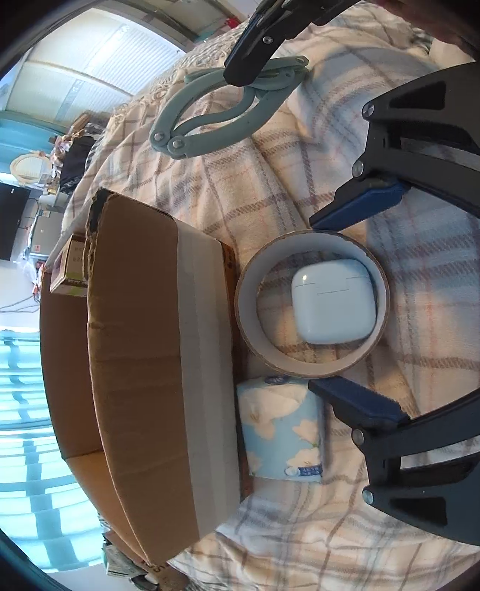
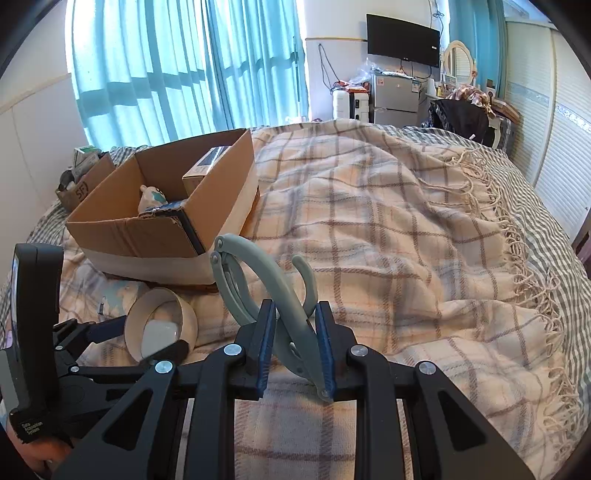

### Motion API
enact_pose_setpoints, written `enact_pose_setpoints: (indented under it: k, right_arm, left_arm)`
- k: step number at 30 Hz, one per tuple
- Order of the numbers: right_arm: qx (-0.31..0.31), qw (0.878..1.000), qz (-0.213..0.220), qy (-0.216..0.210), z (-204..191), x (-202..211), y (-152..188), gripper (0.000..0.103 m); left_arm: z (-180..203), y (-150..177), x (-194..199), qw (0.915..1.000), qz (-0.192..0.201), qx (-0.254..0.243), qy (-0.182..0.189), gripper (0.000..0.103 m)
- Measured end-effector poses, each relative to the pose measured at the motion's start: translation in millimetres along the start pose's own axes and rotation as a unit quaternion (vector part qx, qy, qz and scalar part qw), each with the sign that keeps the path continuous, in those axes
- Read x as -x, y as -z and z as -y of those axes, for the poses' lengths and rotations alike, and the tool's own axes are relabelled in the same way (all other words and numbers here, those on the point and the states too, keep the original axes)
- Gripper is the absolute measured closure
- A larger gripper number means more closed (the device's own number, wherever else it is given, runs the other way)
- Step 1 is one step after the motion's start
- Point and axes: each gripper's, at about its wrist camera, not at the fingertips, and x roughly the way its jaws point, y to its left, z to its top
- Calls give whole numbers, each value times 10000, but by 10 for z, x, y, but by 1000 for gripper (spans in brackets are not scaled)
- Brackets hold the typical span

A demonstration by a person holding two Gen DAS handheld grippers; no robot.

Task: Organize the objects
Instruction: 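Lift the clip with the right gripper while the left grasps the tape roll, then carry tape roll and clip over the box and release both grippers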

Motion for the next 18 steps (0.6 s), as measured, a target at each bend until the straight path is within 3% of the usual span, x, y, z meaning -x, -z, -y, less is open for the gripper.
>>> enact_pose_setpoints:
  k: [10,18]
  right_arm:
    - [58,9998,163,60,-85,226,25,82]
    - [279,9988,401,-1,-338,611,32,82]
  left_arm:
    - [-59,-8,532,9988,426,51,219,23]
    - [-205,-14,1041,9958,890,79,182,23]
